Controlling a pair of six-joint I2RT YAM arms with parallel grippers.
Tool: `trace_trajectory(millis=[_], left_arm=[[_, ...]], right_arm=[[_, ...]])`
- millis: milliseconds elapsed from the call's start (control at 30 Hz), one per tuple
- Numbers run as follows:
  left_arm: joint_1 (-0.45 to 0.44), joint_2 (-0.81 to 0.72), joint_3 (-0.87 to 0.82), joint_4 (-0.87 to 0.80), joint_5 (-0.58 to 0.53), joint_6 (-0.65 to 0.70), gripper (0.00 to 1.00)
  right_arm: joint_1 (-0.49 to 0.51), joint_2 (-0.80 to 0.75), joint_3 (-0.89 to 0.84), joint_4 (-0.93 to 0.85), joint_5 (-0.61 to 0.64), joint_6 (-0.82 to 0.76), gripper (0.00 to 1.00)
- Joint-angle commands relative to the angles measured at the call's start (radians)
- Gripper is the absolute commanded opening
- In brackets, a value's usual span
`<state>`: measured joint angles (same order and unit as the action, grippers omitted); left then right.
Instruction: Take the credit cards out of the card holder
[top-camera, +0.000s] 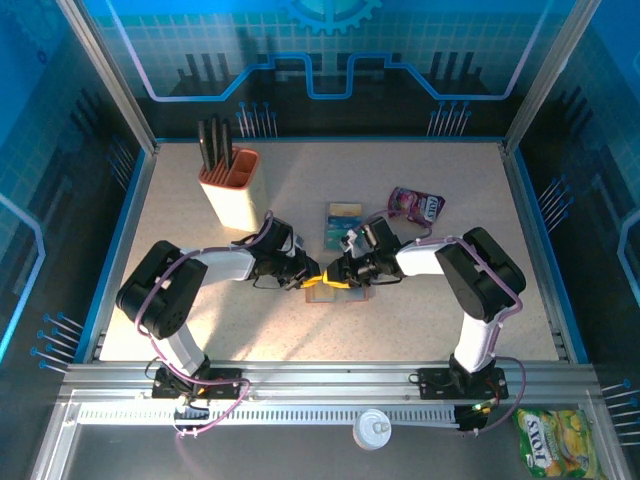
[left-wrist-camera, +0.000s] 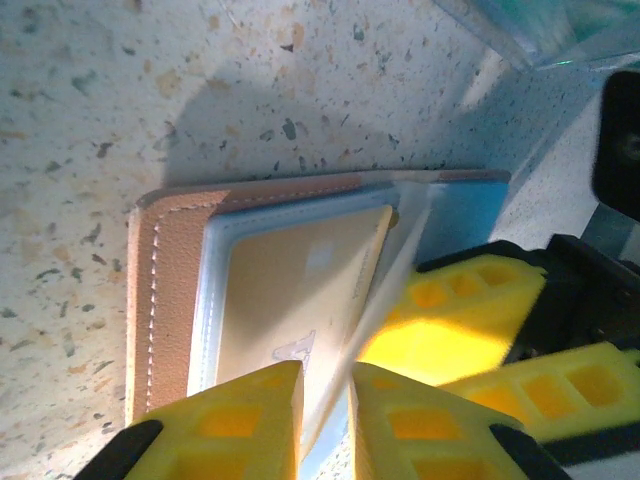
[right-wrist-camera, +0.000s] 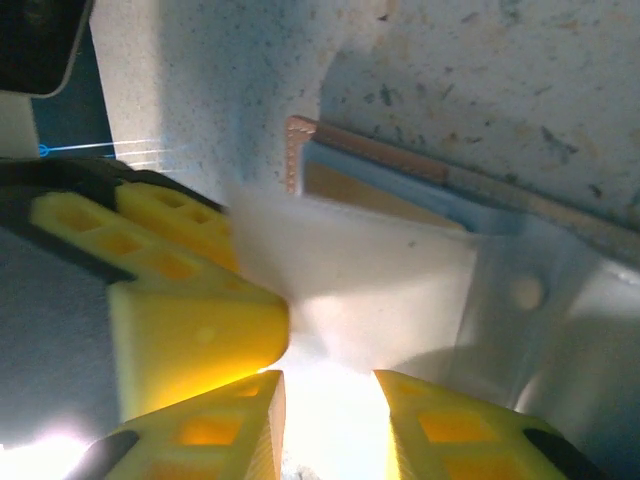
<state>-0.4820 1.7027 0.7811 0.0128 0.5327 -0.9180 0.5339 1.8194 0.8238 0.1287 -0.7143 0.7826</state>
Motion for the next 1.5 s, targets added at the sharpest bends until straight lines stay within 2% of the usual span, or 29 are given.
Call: trace_trajectory(millis=[0,300,567,700,967,1167,1333,1467], left_arm=[[-0.008,-0.030,-0.018,-0.013,0.024,-0.002,0.20],[-0.026,-0.051,0.014,-0.042,0.025,-0.004,0.20],[-0.059,-0.035,0.050,-0.047,0.018,-0.012,0.20],[-0.077,-0.008,0.073,-0.042,0.017,-0.016,0.20],[-0.090,0.044,0.092,-0.048,0.014,-0.020,0.14],[-0.092,0.064,0.086,-0.091,-0.007,0.003,0.08],[-0.092,0.082,0.081,-0.095,-0.006,0.011,0.07],[-0.092,0.091,0.088,-0.138,-0.029,0.032,0.07]], right_arm=[[-0.014,-0.073,-0.005,-0.015,0.001,0.004,0.30],[-0.050,-0.169,0.012,-0.143,0.059,-0.053,0.30],[-0.082,-0.222,-0.002,-0.176,0.066,-0.073,0.30],[-0.090,-0.201,-0.012,-0.170,0.059,-0.075,0.30],[-0.086,-0.128,-0.059,0.031,-0.048,0.045,0.25],[-0.084,-0.073,-0.115,0.309,-0.135,0.219,0.26],[-0.083,-0.015,-0.157,0.570,-0.170,0.380,0.26],[-0.083,-0.016,-0.167,0.574,-0.153,0.385,0.25]])
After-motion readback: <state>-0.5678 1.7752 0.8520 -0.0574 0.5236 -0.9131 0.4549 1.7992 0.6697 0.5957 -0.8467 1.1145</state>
